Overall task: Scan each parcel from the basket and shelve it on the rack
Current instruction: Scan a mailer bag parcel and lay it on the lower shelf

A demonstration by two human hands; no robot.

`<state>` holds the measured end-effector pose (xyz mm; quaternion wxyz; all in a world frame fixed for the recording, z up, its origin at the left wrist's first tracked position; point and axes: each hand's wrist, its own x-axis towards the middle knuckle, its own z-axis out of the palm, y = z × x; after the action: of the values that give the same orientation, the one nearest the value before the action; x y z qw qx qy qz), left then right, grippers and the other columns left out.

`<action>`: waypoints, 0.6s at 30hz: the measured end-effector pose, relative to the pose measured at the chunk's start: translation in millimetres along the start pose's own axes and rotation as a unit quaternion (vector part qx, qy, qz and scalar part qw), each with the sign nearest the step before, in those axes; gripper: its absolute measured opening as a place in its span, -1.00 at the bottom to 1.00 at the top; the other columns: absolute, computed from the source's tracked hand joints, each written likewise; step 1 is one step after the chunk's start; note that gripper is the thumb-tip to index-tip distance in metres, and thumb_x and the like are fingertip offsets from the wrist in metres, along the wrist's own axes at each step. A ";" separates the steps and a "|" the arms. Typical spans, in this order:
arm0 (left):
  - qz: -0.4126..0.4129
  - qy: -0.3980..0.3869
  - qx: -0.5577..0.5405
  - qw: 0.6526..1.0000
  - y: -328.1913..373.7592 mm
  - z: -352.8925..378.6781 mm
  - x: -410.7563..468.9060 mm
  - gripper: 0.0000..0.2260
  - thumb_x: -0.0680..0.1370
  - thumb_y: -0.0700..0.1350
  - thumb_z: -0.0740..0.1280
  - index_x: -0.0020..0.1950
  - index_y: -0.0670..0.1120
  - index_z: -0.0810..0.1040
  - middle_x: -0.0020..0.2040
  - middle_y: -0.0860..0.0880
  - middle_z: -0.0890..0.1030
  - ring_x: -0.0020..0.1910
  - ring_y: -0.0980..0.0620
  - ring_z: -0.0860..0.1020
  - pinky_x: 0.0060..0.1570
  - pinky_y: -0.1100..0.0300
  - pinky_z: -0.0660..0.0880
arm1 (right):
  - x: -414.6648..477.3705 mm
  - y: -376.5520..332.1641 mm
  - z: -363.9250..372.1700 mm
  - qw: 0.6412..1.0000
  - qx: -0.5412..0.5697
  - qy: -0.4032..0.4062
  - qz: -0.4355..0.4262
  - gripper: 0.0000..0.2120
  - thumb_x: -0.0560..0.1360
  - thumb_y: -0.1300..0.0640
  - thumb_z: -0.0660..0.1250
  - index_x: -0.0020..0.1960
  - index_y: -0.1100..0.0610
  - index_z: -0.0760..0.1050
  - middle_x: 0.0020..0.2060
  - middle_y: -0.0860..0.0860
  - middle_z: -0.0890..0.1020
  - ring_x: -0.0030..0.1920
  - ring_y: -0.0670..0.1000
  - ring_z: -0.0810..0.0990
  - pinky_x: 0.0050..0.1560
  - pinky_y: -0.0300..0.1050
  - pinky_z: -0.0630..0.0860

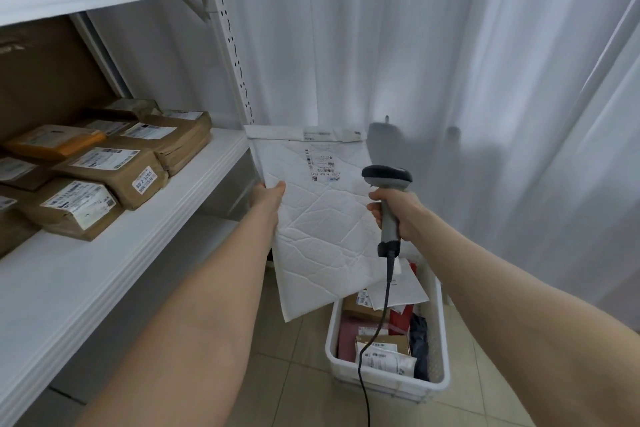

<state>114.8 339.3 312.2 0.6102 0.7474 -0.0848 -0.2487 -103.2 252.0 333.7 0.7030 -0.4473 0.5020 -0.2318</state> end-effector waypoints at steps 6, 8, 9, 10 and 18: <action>-0.020 0.025 -0.059 0.998 -20.7 -35.5 -8.2 -0.73 0.57 -0.21 0.31 0.25 -0.26 0.50 0.18 -0.22 0.58 0.02 -0.12 0.58 0.01 0.12 0.51 | -0.5 43.5 9.4 0.998 -0.034 0.020 0.046 -0.79 0.46 0.28 0.42 0.07 0.24 0.49 -0.18 0.11 0.52 -0.23 0.05 0.49 -0.14 0.01 0.56; -0.020 0.045 -0.067 0.997 -28.2 -46.4 -15.6 -0.72 0.57 -0.20 0.29 0.27 -0.26 0.50 0.19 -0.21 0.57 0.01 -0.11 0.57 0.03 0.11 0.51 | -4.8 55.8 14.0 0.996 -0.055 0.017 0.064 -0.69 0.45 0.23 0.44 0.14 0.22 0.43 -0.10 0.14 0.49 -0.17 0.11 0.48 -0.01 0.13 0.55; -0.022 0.056 -0.071 0.996 -31.6 -51.5 -20.3 -0.71 0.58 -0.19 0.29 0.28 -0.26 0.50 0.19 -0.20 0.57 0.01 -0.11 0.57 0.02 0.12 0.51 | -8.8 60.5 16.6 0.995 -0.065 0.015 0.069 -0.66 0.45 0.21 0.45 0.14 0.21 0.40 -0.11 0.14 0.48 -0.18 0.12 0.47 0.04 0.16 0.53; -0.024 0.066 -0.078 0.994 -34.6 -56.6 -26.2 -0.70 0.58 -0.18 0.28 0.29 -0.26 0.49 0.20 -0.20 0.57 0.03 -0.12 0.57 0.00 0.13 0.49 | -13.2 65.6 18.6 0.995 -0.072 0.017 0.071 -0.66 0.45 0.19 0.45 0.13 0.20 0.38 -0.14 0.13 0.46 -0.19 0.12 0.45 0.08 0.15 0.51; -0.106 0.125 -0.159 0.974 -71.5 -93.1 -103.6 -0.67 0.59 -0.10 0.26 0.33 -0.18 0.43 0.22 -0.14 0.55 0.14 -0.15 0.57 0.11 -0.01 0.54 | -70.9 123.8 5.0 0.991 -0.039 -0.031 0.127 -0.63 0.44 0.19 0.45 0.20 0.19 0.45 0.01 0.14 0.59 0.04 0.19 0.60 0.22 0.19 0.50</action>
<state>57.1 482.2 284.0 0.6972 0.6709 0.1123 -0.2264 -141.5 369.8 262.8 0.7239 -0.4142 0.5413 -0.1067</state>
